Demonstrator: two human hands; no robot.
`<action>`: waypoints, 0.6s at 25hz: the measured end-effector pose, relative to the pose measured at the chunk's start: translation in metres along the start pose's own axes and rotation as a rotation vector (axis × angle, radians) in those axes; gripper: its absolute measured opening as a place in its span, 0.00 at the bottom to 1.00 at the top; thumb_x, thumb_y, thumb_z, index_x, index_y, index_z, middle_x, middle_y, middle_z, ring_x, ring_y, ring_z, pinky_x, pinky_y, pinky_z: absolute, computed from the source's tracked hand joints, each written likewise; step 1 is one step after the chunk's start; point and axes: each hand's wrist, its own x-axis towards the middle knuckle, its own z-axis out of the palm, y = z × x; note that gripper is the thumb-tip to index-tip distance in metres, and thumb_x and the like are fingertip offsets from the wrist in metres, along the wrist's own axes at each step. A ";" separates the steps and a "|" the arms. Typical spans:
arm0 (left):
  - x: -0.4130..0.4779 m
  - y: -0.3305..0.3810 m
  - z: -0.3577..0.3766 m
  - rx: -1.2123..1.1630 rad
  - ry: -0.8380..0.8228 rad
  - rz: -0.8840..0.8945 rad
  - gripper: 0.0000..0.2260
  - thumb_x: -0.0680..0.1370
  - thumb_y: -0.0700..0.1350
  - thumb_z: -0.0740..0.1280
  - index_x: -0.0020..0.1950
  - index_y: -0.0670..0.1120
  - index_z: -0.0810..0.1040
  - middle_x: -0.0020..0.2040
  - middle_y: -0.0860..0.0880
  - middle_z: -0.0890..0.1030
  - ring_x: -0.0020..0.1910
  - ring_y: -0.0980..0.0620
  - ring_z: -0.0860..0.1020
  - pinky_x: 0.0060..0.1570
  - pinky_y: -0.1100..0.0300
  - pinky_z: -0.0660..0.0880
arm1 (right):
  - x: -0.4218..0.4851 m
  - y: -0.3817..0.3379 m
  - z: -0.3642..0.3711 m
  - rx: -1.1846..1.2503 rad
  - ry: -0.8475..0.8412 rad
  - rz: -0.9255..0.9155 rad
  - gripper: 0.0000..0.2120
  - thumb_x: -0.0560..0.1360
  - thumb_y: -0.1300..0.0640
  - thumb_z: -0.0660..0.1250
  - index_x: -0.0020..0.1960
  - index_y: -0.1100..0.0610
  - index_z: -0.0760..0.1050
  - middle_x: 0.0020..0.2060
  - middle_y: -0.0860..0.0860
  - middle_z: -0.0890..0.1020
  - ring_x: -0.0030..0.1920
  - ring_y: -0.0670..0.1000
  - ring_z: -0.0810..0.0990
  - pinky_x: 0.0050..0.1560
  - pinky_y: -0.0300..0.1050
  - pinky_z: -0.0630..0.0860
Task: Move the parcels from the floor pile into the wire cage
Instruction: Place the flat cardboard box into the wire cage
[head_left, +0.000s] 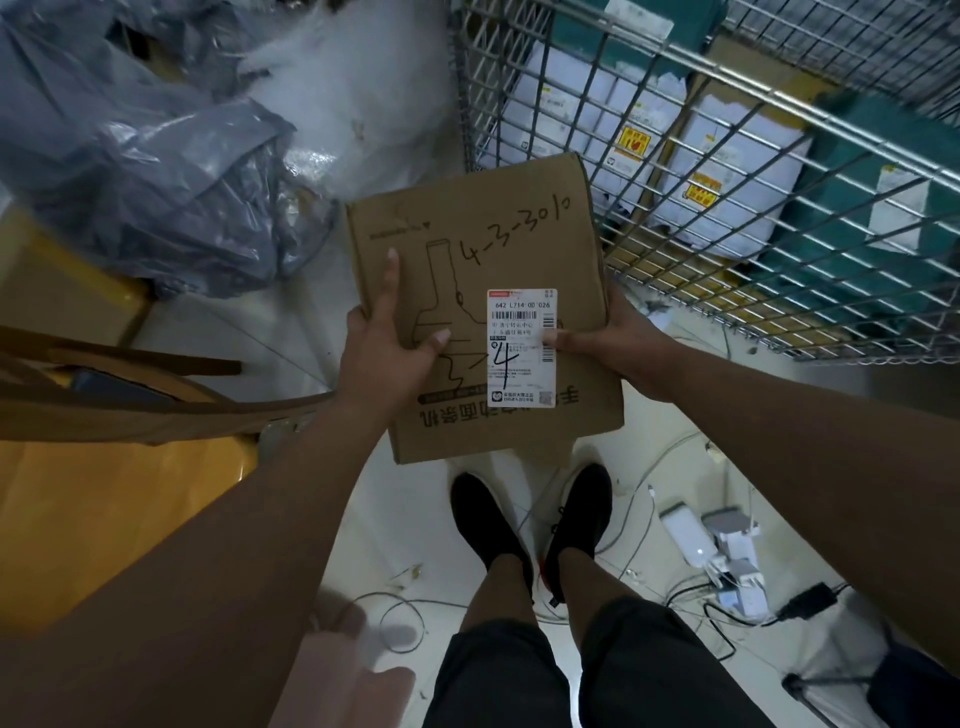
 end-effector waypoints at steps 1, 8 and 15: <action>-0.001 0.005 -0.006 0.018 0.003 0.009 0.44 0.76 0.61 0.71 0.76 0.75 0.39 0.64 0.43 0.68 0.64 0.41 0.74 0.67 0.47 0.70 | -0.004 -0.006 0.001 -0.008 0.020 -0.011 0.49 0.64 0.54 0.84 0.76 0.43 0.59 0.61 0.51 0.83 0.57 0.55 0.85 0.56 0.62 0.82; -0.014 0.074 -0.071 0.080 0.036 0.118 0.45 0.75 0.61 0.72 0.76 0.75 0.41 0.69 0.41 0.70 0.65 0.41 0.74 0.68 0.47 0.71 | -0.046 -0.069 0.005 -0.013 0.219 -0.108 0.52 0.56 0.42 0.87 0.73 0.45 0.64 0.57 0.49 0.85 0.53 0.53 0.87 0.53 0.60 0.84; -0.042 0.158 -0.161 0.134 0.036 0.217 0.46 0.73 0.59 0.75 0.80 0.70 0.46 0.73 0.45 0.74 0.69 0.43 0.75 0.68 0.51 0.73 | -0.115 -0.162 0.017 -0.149 0.332 -0.271 0.47 0.69 0.40 0.78 0.77 0.48 0.54 0.59 0.47 0.81 0.56 0.52 0.83 0.56 0.52 0.81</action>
